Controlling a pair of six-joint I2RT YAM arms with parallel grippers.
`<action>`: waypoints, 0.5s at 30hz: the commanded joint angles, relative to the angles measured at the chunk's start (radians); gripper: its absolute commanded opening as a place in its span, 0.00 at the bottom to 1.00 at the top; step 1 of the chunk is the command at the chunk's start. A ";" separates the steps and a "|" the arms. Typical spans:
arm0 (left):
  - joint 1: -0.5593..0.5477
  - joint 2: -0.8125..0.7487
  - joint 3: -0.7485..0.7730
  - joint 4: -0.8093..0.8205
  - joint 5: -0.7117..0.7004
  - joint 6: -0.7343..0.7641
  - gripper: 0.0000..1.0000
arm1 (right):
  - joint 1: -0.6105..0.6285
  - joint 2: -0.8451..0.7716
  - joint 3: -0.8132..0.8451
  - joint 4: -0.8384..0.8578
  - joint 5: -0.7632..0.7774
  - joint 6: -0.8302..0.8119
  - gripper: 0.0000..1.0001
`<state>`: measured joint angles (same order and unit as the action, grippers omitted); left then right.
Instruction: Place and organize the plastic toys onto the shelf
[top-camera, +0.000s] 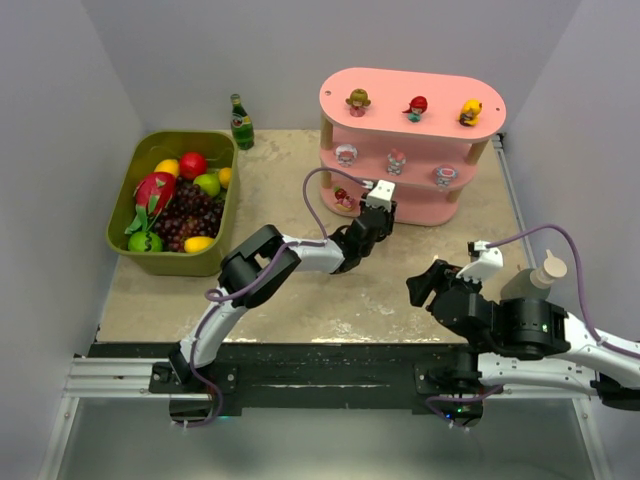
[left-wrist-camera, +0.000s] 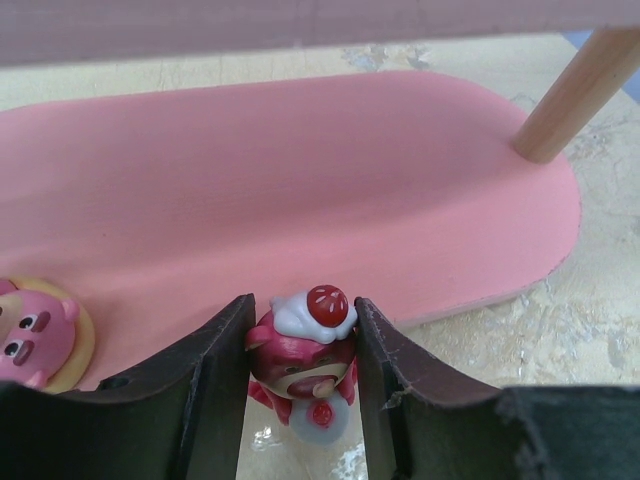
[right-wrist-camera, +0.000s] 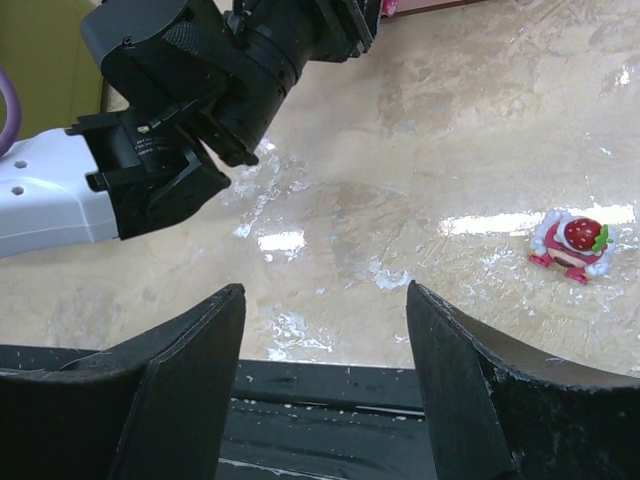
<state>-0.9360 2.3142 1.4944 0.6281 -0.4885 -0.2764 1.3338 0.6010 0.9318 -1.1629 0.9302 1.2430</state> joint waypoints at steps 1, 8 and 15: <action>0.003 -0.012 0.053 0.102 -0.045 0.034 0.14 | -0.001 -0.003 0.004 -0.012 0.056 0.041 0.69; 0.006 0.030 0.081 0.111 -0.048 0.032 0.15 | 0.001 -0.004 0.004 -0.020 0.058 0.041 0.69; 0.020 0.065 0.107 0.096 -0.027 -0.001 0.16 | 0.001 -0.010 0.004 -0.032 0.059 0.052 0.69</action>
<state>-0.9321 2.3642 1.5570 0.6670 -0.5014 -0.2691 1.3338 0.6006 0.9318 -1.1694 0.9302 1.2507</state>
